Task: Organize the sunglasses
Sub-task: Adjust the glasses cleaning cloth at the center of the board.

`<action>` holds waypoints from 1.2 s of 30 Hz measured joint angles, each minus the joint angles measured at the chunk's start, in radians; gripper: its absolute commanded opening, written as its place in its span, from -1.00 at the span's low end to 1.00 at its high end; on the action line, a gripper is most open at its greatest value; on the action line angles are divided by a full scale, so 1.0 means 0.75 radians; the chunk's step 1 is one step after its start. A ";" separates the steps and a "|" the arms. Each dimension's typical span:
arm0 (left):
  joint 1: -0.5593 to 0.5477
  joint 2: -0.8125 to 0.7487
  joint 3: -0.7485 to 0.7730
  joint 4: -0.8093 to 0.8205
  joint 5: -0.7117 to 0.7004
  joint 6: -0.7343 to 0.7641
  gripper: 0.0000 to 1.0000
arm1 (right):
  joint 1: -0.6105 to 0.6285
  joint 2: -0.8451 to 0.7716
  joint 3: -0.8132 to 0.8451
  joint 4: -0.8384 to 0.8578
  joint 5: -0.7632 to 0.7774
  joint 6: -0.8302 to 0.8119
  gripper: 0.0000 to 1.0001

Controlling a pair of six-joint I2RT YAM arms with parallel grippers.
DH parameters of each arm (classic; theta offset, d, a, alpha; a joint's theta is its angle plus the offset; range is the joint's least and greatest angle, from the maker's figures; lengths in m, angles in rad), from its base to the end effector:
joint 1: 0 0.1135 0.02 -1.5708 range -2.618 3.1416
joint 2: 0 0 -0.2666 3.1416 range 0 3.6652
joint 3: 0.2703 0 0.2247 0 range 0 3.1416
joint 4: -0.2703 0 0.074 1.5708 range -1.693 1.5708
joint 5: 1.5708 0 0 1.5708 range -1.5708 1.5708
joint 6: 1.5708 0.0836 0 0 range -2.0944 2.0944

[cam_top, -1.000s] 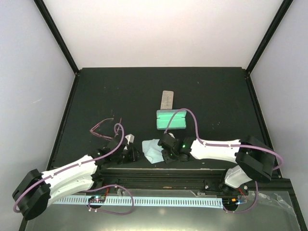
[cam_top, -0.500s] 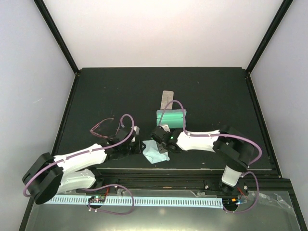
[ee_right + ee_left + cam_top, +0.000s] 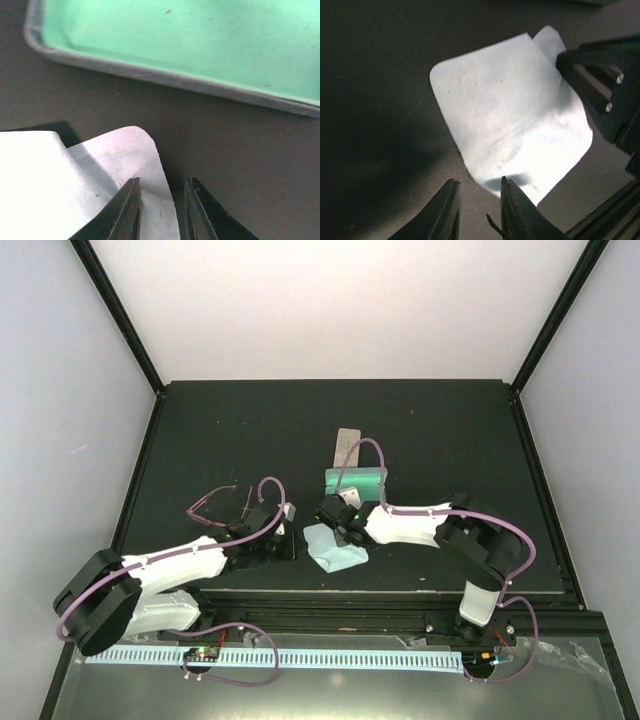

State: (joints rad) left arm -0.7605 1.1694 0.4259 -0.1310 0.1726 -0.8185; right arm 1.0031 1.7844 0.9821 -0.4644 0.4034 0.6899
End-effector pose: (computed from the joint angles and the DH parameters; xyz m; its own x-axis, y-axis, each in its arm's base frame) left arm 0.1467 -0.1594 0.1365 -0.9339 -0.1043 -0.3421 0.1127 0.8219 -0.5583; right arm 0.1972 0.2482 0.1161 -0.8490 -0.2426 -0.4693 -0.2228 0.9699 -0.0983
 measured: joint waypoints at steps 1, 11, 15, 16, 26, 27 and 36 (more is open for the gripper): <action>0.000 0.013 0.000 0.016 0.021 0.008 -0.53 | -0.014 -0.001 -0.002 -0.008 0.016 0.001 -0.49; -0.001 0.181 0.045 0.191 0.265 0.057 -0.55 | -0.032 -0.158 -0.101 -0.053 0.003 0.012 -0.53; -0.012 0.265 0.092 0.262 0.325 0.060 -0.60 | -0.032 -0.304 -0.161 -0.021 -0.060 0.032 -0.65; -0.020 0.290 0.106 0.274 0.335 0.060 -0.61 | -0.032 -0.328 -0.176 -0.007 -0.079 0.036 -0.68; -0.132 0.511 0.197 0.305 0.352 0.044 -0.73 | -0.032 -0.366 -0.340 0.129 -0.317 0.091 -0.77; -0.146 0.511 0.198 0.283 0.332 0.044 -0.73 | -0.032 -0.366 -0.355 0.143 -0.338 0.097 -0.77; -0.255 0.357 0.130 0.075 0.165 0.031 -0.75 | -0.026 -0.428 -0.464 0.230 -0.450 0.139 -0.77</action>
State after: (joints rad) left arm -0.9520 1.4368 0.5236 -0.0746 0.2962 -0.7952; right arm 0.9836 1.4635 0.6342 -0.2916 0.0658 0.7944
